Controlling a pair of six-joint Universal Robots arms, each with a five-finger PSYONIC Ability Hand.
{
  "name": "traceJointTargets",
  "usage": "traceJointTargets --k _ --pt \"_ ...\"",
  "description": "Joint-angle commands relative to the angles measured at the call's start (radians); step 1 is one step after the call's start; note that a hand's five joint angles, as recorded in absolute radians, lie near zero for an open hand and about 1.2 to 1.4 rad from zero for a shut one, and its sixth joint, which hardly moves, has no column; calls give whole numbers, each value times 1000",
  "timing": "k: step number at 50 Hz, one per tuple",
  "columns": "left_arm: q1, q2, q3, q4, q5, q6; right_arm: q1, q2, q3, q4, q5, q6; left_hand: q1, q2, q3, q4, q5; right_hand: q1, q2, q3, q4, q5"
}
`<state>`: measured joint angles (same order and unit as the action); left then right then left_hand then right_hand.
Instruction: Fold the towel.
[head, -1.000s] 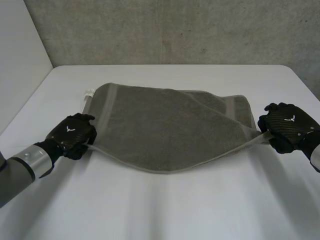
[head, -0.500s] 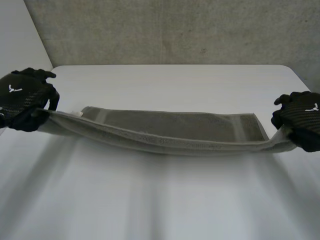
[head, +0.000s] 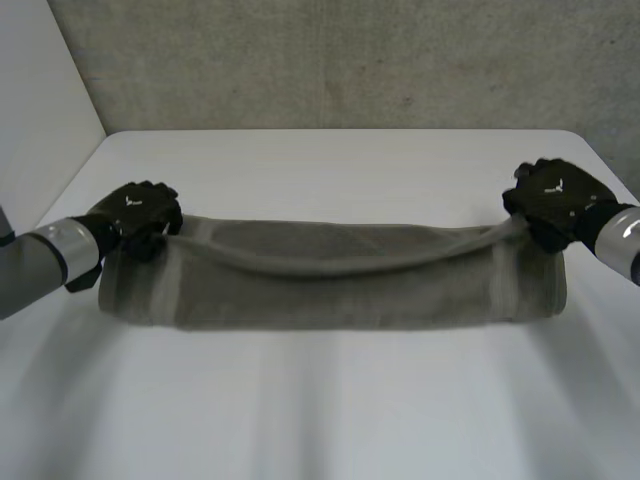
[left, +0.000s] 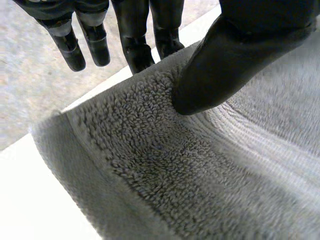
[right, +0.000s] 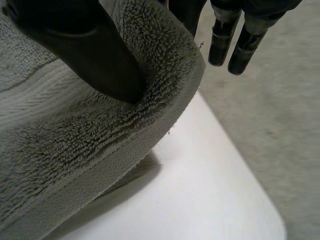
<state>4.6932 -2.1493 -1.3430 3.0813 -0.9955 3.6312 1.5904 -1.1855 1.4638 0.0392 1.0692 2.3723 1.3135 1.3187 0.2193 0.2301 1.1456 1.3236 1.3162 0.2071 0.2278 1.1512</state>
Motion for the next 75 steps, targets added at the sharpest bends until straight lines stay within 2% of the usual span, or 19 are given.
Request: traceJointTargets --k 1,4,11,29,30,31,32,33,34,35,36,37,43,57,61,63,65,68,75 --pt "-33 -69 87 80 -22 -3 45 69 3 -182 100 54 83 78 -45 -56 76 73 80 -33 -53 71" --pt "-58 -92 99 122 -48 -3 48 89 3 -199 98 59 83 78 -45 -56 76 73 80 -33 -53 71" --pt "-88 -150 122 240 -113 0 76 174 -26 -255 166 59 83 78 -45 -56 76 73 80 -33 -53 71" --pt "-99 -259 188 254 -123 6 105 289 -74 -370 187 54 83 78 -45 -56 76 73 80 -33 -53 71" --pt "-99 -259 188 254 -123 6 111 305 -80 -374 187 51 83 78 -45 -56 76 -54 -47 -33 -53 -56" --pt "-104 -259 188 254 -123 4 111 305 -80 -374 187 51 83 78 -45 -56 76 -55 -48 -33 -53 -58" --pt "-108 -258 185 254 -123 4 114 317 -86 -377 195 48 -213 -219 -45 -56 -220 -471 -464 -33 -53 -473" --pt "-108 -258 185 254 -123 4 115 328 -97 -378 207 48 -216 -221 -45 -56 -223 -626 -619 -33 -53 -628" --pt "-110 -255 185 254 -126 4 115 328 -97 -378 207 48 -629 -634 -45 -56 -636 -628 -621 -33 -53 -630" --pt "-110 -251 185 252 -130 1 115 333 -108 -380 221 48 -970 -976 -45 -56 -977 -820 -812 -33 -53 -822" --pt "-110 -251 185 252 -130 1 115 331 -115 -380 235 48 -974 -979 -45 -56 -980 -1149 -1142 -33 -53 -1151" --pt "-113 -245 185 252 -144 -2 115 331 -115 -380 235 48 -1041 -1046 -45 -56 -1047 -1149 -1142 -33 -53 -1151" --pt "-130 -167 171 252 -209 -14 117 256 -128 -413 275 61 -1033 -1038 -45 -56 -1039 -1149 -1142 -33 -53 -1151" --pt "-116 49 15 240 -209 -131 106 -5 -2 -386 304 200 -1024 -1029 -45 -56 -1030 -1149 -1142 -33 -53 -1151" --pt "-113 184 -129 241 -196 -164 100 -68 64 -294 291 197 -1021 -1026 -45 -56 -1027 -1149 -1142 -33 -53 -1151" --pt "-113 232 -186 250 -184 -172 99 -109 119 -182 288 202 -1021 -1026 -45 -56 -1027 -1149 -1142 -33 -53 -1151" --pt "-113 320 -293 263 -140 -184 97 -121 141 -129 290 202 -1027 -1032 -45 -56 -1033 -1149 -1142 -33 -53 -1151" --pt "-110 361 -341 277 -117 -189 97 -134 177 -38 285 200 -1030 -1035 -45 -56 -1036 -1149 -1142 -33 -53 -1151" --pt "-104 440 -485 353 -61 -281 89 -117 236 -16 264 191 -1032 -1038 -45 -56 -1039 -1115 -1108 -33 -53 -1117"
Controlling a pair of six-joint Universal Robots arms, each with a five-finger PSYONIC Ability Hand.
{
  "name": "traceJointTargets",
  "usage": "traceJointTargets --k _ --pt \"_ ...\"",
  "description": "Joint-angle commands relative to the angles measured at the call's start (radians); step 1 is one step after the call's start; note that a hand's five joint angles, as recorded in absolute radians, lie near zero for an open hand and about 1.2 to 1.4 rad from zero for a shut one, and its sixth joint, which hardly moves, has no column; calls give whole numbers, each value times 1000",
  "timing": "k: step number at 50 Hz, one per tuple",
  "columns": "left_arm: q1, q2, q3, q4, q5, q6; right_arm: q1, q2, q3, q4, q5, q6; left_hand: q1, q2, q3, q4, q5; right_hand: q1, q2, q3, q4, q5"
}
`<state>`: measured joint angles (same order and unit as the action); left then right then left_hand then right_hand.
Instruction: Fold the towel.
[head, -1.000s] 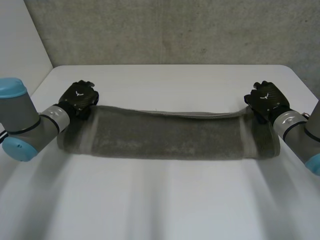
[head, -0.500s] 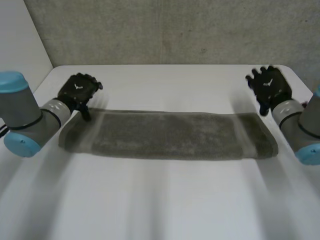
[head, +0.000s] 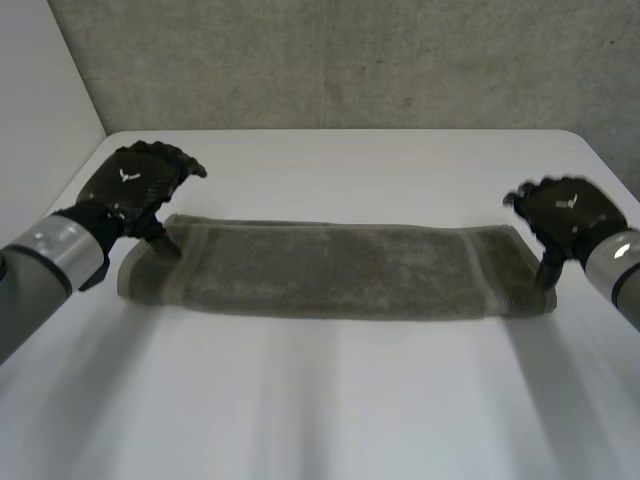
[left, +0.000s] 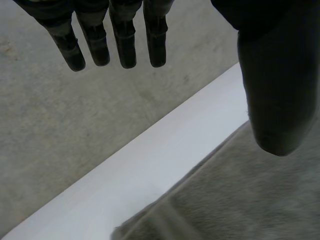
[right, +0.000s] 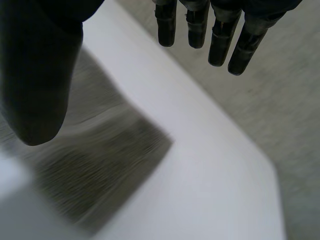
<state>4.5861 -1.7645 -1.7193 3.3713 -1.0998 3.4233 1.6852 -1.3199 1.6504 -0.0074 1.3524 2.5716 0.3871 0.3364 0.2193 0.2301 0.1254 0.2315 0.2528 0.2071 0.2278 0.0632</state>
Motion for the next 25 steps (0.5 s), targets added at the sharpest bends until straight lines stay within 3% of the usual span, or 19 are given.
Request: traceJointTargets --k 1,11,25 --pt "4 56 -109 63 43 -73 -8 33 55 20 -27 -8 -106 -55 -45 -56 -19 -23 -45 -33 -53 -29" --pt "11 -24 -169 213 41 -142 -36 161 57 -117 -55 -50 -100 -50 -45 -56 -13 59 37 -33 -53 52" --pt "28 -53 -172 254 38 -144 -71 238 42 -151 -56 -70 -100 -50 -45 -56 -13 164 143 -33 -53 158"
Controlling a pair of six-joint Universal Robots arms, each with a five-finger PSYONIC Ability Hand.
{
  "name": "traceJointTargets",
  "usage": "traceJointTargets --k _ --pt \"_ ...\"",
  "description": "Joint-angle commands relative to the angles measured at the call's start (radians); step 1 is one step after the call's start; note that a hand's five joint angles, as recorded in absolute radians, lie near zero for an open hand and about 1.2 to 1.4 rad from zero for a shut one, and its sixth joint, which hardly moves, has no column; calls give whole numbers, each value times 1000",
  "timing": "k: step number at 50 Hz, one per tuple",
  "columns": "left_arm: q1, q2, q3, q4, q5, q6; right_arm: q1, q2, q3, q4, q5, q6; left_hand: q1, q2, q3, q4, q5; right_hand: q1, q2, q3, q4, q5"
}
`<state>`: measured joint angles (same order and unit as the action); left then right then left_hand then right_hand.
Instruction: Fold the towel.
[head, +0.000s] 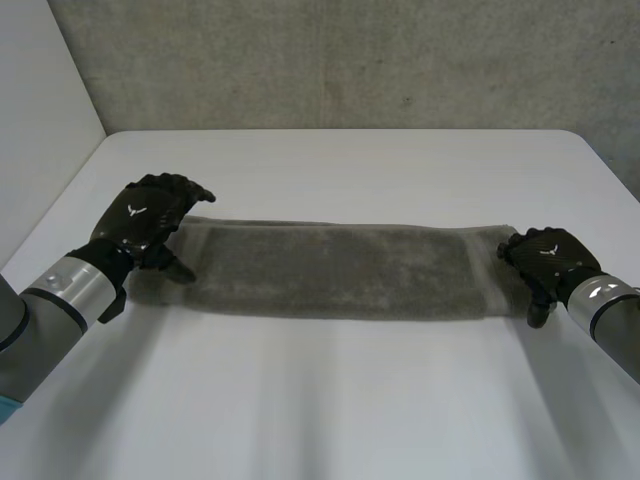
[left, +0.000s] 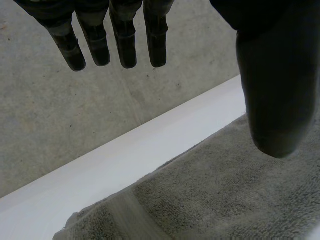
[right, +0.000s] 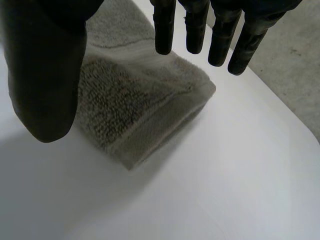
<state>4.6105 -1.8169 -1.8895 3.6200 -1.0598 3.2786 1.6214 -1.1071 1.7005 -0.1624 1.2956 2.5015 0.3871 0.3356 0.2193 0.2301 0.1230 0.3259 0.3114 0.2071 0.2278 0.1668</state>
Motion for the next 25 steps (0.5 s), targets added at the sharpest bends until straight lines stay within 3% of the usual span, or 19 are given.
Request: traceJointTargets --k 1,4,6,7,8,10,17,22,25 --pt "4 -1 -2 5 -2 1 -8 26 -8 4 1 0 -100 -49 -45 -56 -11 70 85 -33 -53 55" --pt "2 -1 -8 5 -2 1 -17 29 -8 4 1 0 -100 -49 -45 -56 -11 188 202 -33 -53 172" --pt "2 -1 -11 5 -2 1 -27 29 -10 3 -2 0 -100 -49 -45 -56 -11 637 652 -33 -53 622" --pt "2 -1 -16 5 -2 1 -28 29 -10 3 -2 0 -100 -49 -45 -56 -11 640 654 -33 -53 624" --pt "1 -1 -17 5 -2 1 -38 26 -12 1 -7 -1 -100 -49 -45 -56 -11 957 971 -33 -53 941" --pt "1 -1 -20 5 -2 1 -53 20 -15 -3 -15 -3 -100 -49 -45 -56 -11 1069 1084 -33 -53 1054" --pt "2 2 -26 5 0 1 -107 3 -30 -36 -25 -30 -100 -49 -45 -56 -11 1070 1085 -33 -53 1055" --pt "2 10 -31 5 0 1 -228 -39 -90 -39 -21 -150 -100 -49 -45 -56 -11 1070 1085 -33 -53 1055" --pt "2 13 -31 3 0 1 -241 -60 -149 -36 -9 -181 -100 -49 -45 -56 -11 1070 1085 -33 -53 1055"
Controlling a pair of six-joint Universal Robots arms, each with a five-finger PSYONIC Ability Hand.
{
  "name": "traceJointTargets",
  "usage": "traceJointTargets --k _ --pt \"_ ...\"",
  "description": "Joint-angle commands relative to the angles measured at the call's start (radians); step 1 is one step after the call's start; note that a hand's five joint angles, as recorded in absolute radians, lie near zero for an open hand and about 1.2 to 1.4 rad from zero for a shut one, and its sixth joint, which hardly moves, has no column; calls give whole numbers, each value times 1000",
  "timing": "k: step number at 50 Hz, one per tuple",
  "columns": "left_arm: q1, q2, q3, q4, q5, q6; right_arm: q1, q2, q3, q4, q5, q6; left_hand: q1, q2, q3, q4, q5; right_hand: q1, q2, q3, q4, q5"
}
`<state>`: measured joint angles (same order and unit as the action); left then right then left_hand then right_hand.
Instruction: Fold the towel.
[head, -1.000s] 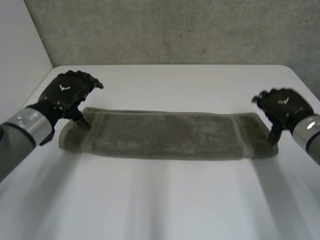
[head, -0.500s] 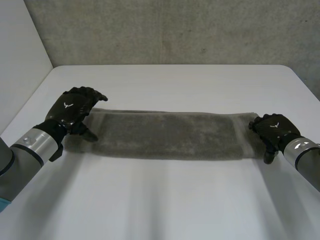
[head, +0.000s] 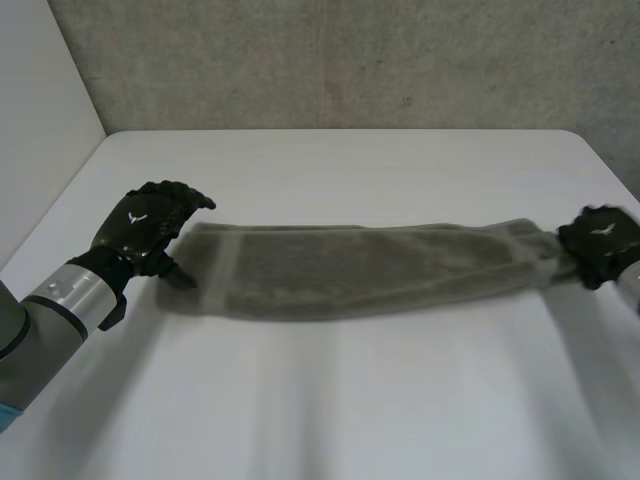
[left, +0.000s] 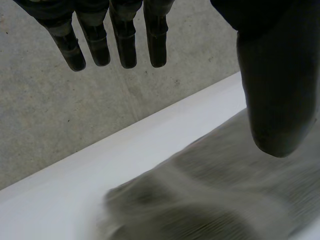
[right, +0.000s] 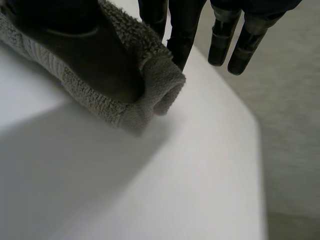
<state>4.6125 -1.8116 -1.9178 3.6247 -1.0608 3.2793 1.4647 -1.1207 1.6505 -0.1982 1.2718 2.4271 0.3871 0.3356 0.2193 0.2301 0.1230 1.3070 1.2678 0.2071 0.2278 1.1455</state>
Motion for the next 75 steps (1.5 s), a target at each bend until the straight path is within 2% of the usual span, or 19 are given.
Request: traceJointTargets --k 1,6,11,16,17,19,21,26,30,31,32,33,42,47,52,59,63,68,75 --pt "0 9 -3 -1 1 0 -84 -47 -100 0 15 -106 -100 -49 -45 -56 -11 89 128 -33 -53 76" --pt "3 17 -4 -1 1 0 -40 -108 -164 0 15 -74 -100 -49 -45 -56 -11 89 128 -33 -53 76" --pt "5 25 -12 0 1 0 140 -149 -207 -6 17 -36 -100 -49 -45 -56 -11 89 128 -33 -53 76" --pt "6 31 -13 0 1 0 470 -131 -259 -18 69 -36 -100 -49 -45 -56 -11 89 128 -33 -53 76" --pt "6 32 -13 0 -1 0 471 -131 -259 -18 69 -36 -100 -49 -45 -56 -11 89 128 -33 -53 76" --pt "6 32 -13 0 -1 0 556 -103 -262 -44 83 -39 -100 -49 -45 -56 -11 89 128 -33 -53 76" --pt "9 34 -17 0 -1 0 723 -26 -268 -122 110 -58 -100 -49 -45 -56 -11 89 128 -33 -53 76" --pt "12 32 -17 0 -1 0 844 65 -288 -198 132 -106 -100 -49 -45 -56 -11 89 128 -33 -53 76" --pt "17 31 -17 0 1 0 954 235 -368 -251 161 -196 -100 -49 -45 -56 -11 89 128 -33 -53 76" --pt "17 31 -17 0 1 0 965 269 -382 -254 170 -215 -100 -49 -45 -56 -11 -302 -263 -33 -53 -315" --pt "20 31 -18 0 1 0 965 269 -382 -254 170 -215 -100 -49 -45 -56 -11 -306 -267 -33 -53 -319" --pt "20 31 -18 0 1 0 968 288 -385 -254 188 -229 -100 -49 -45 -56 -11 -1132 -1093 -33 -53 -1145" --pt "22 31 -20 -1 2 0 942 162 -256 -254 276 -204 -100 -49 -45 -56 -11 -1132 -1093 -33 -53 -1145" --pt "20 31 -26 0 4 0 812 -55 -79 -239 287 -53 -100 -49 -45 -56 -11 -1132 -1093 -33 -53 -1145" --pt "14 31 -32 -1 4 0 679 -171 44 -199 279 81 -103 -52 -45 -56 -13 -1132 -1093 -33 -53 -1145" --pt "2 31 -33 -1 4 0 510 -189 137 -61 242 219 -97 -46 -45 -56 -8 -1132 -1093 -33 -53 -1145" --pt "-42 32 -49 -4 2 -1 427 -150 170 -21 123 276 -94 -43 -45 -56 -5 -1079 -1039 -33 -53 -1092" --pt "-121 34 -55 -15 1 -1 401 -128 175 -18 40 331 -94 -43 -45 -56 -5 -867 -828 -33 -53 -880" --pt "-195 61 -84 -17 -1 6 402 -91 170 -26 23 429 -86 -34 -45 -56 4 -785 -745 -33 -53 -798"
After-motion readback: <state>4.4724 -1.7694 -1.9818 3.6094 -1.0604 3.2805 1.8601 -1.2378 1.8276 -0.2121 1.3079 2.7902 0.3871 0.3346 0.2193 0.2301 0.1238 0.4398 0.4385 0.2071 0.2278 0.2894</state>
